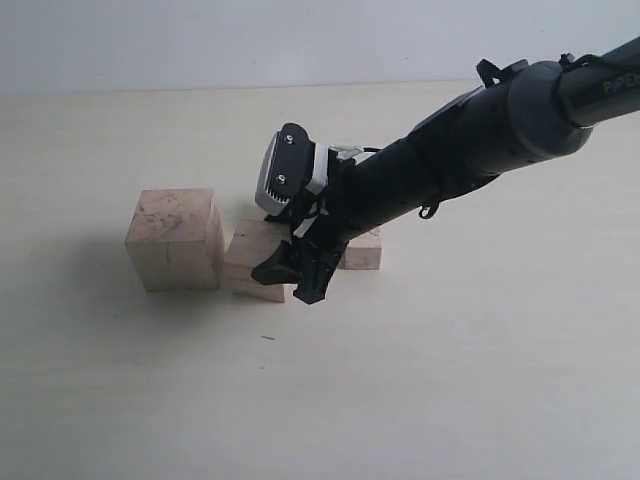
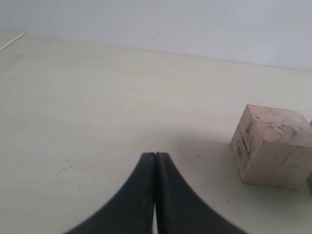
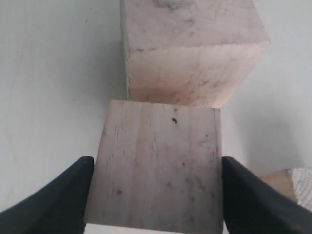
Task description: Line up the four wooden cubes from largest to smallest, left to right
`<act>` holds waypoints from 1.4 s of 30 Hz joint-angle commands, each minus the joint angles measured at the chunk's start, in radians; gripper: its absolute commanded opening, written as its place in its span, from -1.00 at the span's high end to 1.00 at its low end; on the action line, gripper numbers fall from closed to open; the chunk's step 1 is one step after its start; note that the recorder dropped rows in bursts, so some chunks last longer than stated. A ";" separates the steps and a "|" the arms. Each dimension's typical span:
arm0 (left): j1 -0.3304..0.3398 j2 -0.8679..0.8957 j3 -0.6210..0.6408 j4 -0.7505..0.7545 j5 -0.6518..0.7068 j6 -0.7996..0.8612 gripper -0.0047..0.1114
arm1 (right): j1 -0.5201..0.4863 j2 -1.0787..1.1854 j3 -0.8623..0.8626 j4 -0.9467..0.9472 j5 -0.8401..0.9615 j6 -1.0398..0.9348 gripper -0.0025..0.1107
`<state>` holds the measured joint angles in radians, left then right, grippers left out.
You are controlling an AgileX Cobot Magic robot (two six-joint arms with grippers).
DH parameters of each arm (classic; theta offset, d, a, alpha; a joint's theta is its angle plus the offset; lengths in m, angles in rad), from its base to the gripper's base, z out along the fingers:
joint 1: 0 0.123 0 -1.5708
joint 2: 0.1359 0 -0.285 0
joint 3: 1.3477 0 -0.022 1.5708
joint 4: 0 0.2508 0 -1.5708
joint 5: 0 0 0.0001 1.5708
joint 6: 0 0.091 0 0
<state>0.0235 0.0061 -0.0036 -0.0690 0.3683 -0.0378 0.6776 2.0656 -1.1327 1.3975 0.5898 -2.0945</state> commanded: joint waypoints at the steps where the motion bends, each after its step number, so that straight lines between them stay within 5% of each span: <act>1: -0.006 -0.006 0.004 -0.003 -0.011 0.001 0.92 | -0.005 0.012 -0.001 -0.010 -0.020 -0.015 -0.23; 10: -0.006 -0.006 0.004 -0.003 -0.011 0.001 0.92 | -0.003 -0.062 -0.001 -0.004 -0.043 0.000 -0.37; 17: -0.006 -0.006 0.004 -0.003 -0.011 0.001 0.92 | -0.003 -0.214 -0.001 -0.182 -0.043 0.395 -0.34; 26: -0.006 -0.006 0.004 -0.003 -0.011 0.001 0.92 | -0.003 -0.270 -0.001 -0.698 -0.009 1.005 0.21; 42: -0.006 -0.006 0.004 -0.003 -0.011 0.001 0.92 | -0.003 -0.089 -0.001 -0.584 0.018 0.935 0.27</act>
<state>0.0235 0.0061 -0.0036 -0.0690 0.3683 -0.0378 0.6776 1.9605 -1.1327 0.7627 0.6046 -1.1041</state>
